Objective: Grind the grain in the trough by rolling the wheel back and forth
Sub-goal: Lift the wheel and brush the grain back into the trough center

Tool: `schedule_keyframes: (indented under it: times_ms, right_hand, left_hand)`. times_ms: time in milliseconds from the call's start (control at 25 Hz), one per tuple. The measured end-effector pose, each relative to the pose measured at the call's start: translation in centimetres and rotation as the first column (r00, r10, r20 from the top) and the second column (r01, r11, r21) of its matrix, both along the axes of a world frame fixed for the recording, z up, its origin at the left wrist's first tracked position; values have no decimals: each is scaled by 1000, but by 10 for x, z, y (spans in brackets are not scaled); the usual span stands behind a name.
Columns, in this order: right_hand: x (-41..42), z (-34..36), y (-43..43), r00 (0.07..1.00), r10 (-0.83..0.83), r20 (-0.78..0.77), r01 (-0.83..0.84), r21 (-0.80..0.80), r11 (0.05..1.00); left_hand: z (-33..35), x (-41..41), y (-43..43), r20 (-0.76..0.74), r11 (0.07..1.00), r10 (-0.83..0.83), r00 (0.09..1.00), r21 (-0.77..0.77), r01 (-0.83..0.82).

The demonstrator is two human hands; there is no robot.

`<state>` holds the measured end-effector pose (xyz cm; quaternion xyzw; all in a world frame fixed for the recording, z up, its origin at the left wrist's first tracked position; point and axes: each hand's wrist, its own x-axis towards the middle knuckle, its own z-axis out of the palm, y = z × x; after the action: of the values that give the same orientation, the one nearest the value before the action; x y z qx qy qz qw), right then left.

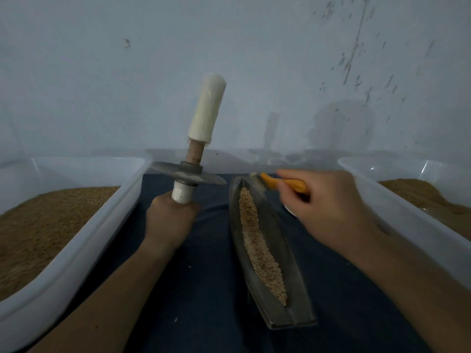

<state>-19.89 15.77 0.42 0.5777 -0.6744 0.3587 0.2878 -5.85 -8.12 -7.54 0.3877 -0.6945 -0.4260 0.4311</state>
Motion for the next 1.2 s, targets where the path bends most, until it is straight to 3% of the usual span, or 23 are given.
schedule_keyframes:
  times_ms: [120, 240, 600, 880, 1000, 1200]
  right_hand:
    - [20, 6, -36, 994, -76, -79, 94, 254, 963]
    - [20, -3, -53, 977, -170, -125, 206, 390, 898]
    - [53, -10, -14, 992, -124, -35, 125, 502, 856]
    - [43, 7, -26, 971, -222, -94, 241, 336, 911]
    - [29, 6, -48, 963, -250, -97, 268, 378, 886]
    - [39, -5, -34, 983, -183, 8, 159, 461, 873]
  left_hand:
    - [0, 1, 2, 16, 999, -29, 999, -35, 29]
    - [1, 1, 6, 59, 996, -44, 997, -75, 48]
    - [-3, -1, 0, 9, 999, -50, 999, -19, 50]
    - [-2, -1, 0, -20, 999, -51, 999, 16, 51]
    - [-1, -1, 1, -15, 998, -64, 998, 4, 65]
    - [-1, -2, 0, -18, 998, -57, 998, 16, 57]
